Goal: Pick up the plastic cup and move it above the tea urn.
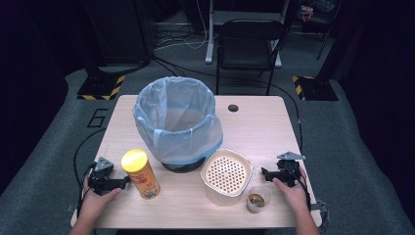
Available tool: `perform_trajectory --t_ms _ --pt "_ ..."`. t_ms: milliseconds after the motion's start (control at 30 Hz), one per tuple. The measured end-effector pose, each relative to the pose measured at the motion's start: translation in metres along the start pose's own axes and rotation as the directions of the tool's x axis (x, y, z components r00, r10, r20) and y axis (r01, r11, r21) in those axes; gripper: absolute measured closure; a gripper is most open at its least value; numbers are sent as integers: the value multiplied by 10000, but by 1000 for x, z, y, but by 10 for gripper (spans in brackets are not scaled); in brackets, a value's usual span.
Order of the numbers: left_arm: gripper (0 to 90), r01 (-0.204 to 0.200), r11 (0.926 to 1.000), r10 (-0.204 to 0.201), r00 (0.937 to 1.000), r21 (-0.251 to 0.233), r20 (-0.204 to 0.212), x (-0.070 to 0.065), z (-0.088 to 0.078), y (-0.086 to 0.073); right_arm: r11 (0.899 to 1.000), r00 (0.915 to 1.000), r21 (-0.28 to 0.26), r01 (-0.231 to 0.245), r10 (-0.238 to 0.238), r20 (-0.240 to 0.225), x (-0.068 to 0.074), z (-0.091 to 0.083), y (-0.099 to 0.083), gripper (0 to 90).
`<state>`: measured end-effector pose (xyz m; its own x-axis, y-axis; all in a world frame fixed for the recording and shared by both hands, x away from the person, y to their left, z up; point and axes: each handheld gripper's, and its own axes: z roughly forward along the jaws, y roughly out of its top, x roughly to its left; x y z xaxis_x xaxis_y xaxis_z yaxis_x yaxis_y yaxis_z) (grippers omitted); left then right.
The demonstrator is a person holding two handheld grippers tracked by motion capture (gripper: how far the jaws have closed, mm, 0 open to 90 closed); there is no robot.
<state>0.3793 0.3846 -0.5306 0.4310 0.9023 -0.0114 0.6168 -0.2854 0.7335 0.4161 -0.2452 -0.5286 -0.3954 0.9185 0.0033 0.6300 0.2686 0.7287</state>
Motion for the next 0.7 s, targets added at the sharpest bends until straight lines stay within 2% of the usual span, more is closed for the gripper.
perform_trajectory --t_ms 133,167,200,367,467,500,700 --pt "97 4 10000 -4 10000 27 70 0 -1 0 10000 10000 41 39 -39 -80 0 -1 -1 55" --pt "96 -105 9999 104 9999 77 47 0 -1 0 10000 9999 50 78 -77 -101 0 -1 -1 48" --pt "96 1 10000 -1 10000 53 99 0 -1 0 10000 10000 28 32 -31 -91 1 -1 -1 43" --pt "95 -32 10000 32 10000 6 89 -1 -1 -1 10000 10000 73 21 -21 -54 2 0 -1 42" --pt "95 -80 9998 82 9999 -184 111 -2 0 -2 9999 9999 38 148 -148 -52 1 -1 -1 55" --pt "95 -218 9998 218 9996 -22 194 -1 -2 -2 9999 9999 33 104 -104 -87 2 -1 -1 57" --pt "99 -162 9998 164 9998 -120 150 -1 -1 -2 9999 9999 -112 73 -75 -141 2 -1 -1 106"
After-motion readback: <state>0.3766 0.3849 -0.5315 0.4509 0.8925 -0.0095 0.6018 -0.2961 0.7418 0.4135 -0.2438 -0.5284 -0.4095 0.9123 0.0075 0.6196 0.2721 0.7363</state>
